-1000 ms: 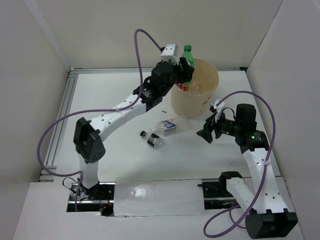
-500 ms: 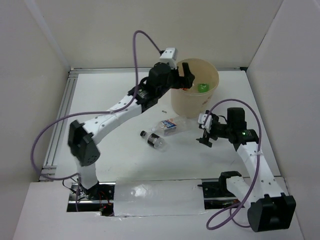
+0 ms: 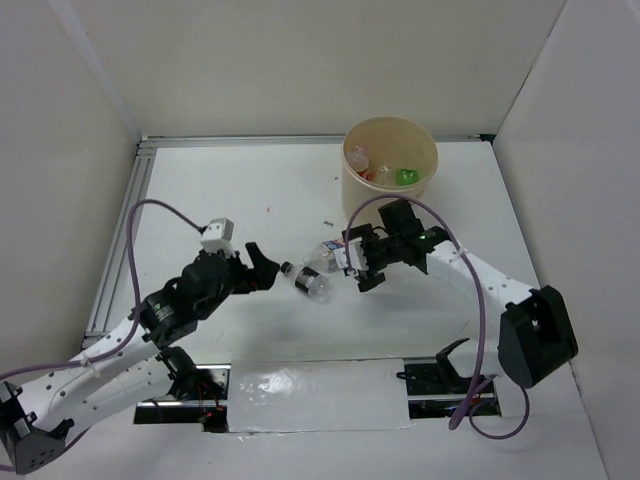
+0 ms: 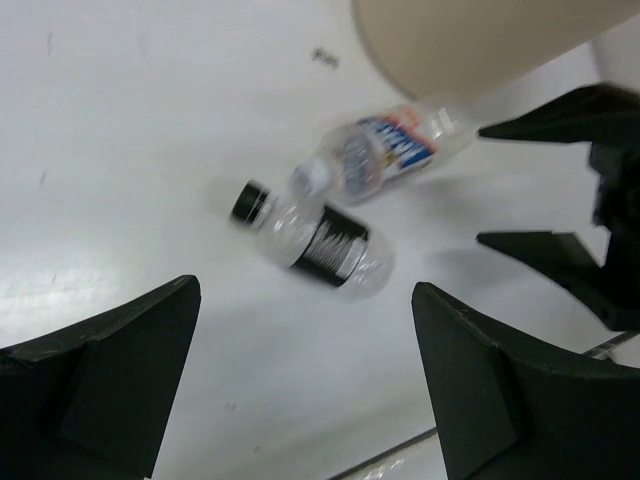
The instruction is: Put the plastic bottles in the bin
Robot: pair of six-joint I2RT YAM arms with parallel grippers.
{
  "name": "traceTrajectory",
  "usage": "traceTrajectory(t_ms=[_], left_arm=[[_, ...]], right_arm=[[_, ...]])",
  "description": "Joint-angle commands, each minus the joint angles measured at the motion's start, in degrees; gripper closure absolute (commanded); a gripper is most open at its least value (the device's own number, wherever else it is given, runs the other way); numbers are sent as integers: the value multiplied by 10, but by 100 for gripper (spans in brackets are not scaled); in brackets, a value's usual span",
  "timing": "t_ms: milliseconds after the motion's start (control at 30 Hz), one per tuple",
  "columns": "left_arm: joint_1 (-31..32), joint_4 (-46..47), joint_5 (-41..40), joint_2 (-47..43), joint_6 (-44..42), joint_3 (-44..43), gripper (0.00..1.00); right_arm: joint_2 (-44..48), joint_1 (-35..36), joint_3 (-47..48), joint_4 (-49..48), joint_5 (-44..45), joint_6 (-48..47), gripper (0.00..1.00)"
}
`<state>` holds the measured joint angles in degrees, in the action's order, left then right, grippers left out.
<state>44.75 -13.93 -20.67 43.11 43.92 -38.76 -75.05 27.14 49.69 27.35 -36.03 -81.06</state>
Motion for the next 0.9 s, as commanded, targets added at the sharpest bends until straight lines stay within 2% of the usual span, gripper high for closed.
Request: traceTrajectory(t_ms=[0,300,433,500,533,600,633,733,767,800,867], left_arm=[[2,-63,-28,-85,70,47,0],[8,-126,-23,-147,124,78,0],[13,-131,-11,-159,137,84,0],[13,-131,-5,-160,137,84,0],[13,-131,-5,-160,137,84,0],[13,-131,0,-160,137,84,0],[13,-131,0,-160,137,84,0],[13,-131,6,-160,137,84,0],[13,-131,12,-160,144,84,0],[13,-131,12,-160,144,84,0],[13,-126,19,-172,155,84,0]], right_arm=[[-39,33,44,-55,67,-7,1],[-193,64,122,-81,156,25,1],[-245,69,146,-34,169,20,1],[-257,75,153,-26,174,20,4],[-257,75,153,-10,174,20,7],[-262,80,165,16,167,20,20],[-262,86,165,29,159,20,34],[-231,107,188,57,150,41,59],[-216,114,207,65,142,70,75],[-209,125,220,65,142,90,80],[-198,130,253,73,121,131,80]])
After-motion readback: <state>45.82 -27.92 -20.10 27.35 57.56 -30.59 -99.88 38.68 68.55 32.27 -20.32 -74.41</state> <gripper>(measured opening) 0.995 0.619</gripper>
